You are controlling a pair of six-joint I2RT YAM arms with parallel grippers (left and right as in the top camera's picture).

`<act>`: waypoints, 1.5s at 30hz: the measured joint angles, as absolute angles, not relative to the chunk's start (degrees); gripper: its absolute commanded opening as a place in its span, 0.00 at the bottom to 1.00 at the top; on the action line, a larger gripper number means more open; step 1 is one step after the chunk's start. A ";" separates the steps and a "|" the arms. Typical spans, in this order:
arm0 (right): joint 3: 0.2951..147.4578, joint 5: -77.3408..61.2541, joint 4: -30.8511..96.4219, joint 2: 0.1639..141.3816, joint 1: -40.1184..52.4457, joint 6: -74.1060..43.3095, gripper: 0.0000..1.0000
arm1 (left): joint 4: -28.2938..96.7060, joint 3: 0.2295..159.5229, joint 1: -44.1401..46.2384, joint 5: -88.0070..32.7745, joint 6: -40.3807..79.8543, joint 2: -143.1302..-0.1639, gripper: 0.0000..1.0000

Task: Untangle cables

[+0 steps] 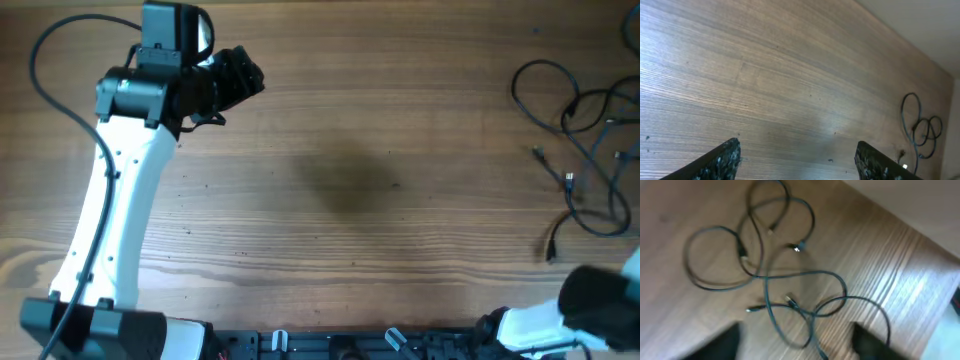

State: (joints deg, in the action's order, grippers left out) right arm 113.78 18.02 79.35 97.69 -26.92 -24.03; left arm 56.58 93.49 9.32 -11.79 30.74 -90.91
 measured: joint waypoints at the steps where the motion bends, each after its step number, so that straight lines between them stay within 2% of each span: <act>1: 113.75 17.58 79.88 99.77 -27.40 -23.90 1.00 | 56.58 93.49 9.50 -11.79 30.74 -91.68 0.76; 4: 113.71 9.76 79.44 102.08 -27.33 -21.08 1.00 | 56.58 93.49 9.76 -11.77 30.24 -93.84 0.77; 7: 113.71 -9.58 77.47 101.12 -25.93 -7.31 1.00 | 55.07 93.49 9.76 -11.77 28.40 -94.19 0.77; 10: 113.71 -25.39 77.54 98.78 -21.56 4.12 1.00 | 51.57 93.49 9.76 -11.75 20.95 -94.19 0.82; 12: 113.71 -29.41 77.67 97.36 -19.40 6.90 1.00 | 51.03 93.49 9.76 -11.33 16.84 -94.17 0.84; 13: 113.71 -30.83 77.95 96.86 -17.96 8.12 1.00 | 50.98 93.49 9.76 -10.22 15.57 -94.17 0.99; 18: 113.71 -32.71 79.18 96.40 -6.46 13.47 1.00 | 50.98 93.49 8.73 3.70 13.13 -94.06 1.00; 19: 113.71 -31.68 78.59 95.35 -2.48 13.28 1.00 | 51.00 93.49 7.99 7.22 12.91 -94.06 1.00; 24: 113.71 -22.13 77.47 85.34 5.85 3.57 1.00 | 51.05 93.49 7.60 10.94 12.67 -94.06 1.00; 28: 113.78 -19.57 77.52 74.83 6.02 -12.91 1.00 | 51.11 93.49 7.60 11.35 12.69 -94.06 1.00; 35: 113.75 -12.80 81.54 72.95 6.02 -19.70 1.00 | 51.18 93.49 7.60 11.35 12.67 -94.06 1.00; 39: 105.03 -9.17 66.54 68.60 5.91 -14.22 1.00 | 51.16 93.49 7.60 11.38 12.67 -94.06 1.00; 45: 57.80 -15.90 28.08 41.25 1.28 -0.32 1.00 | 51.09 93.49 7.60 12.03 12.67 -94.02 1.00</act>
State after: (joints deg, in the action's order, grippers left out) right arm 57.80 -15.90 28.08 41.25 1.28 -0.32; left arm 51.09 93.49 7.60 12.03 12.67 -94.02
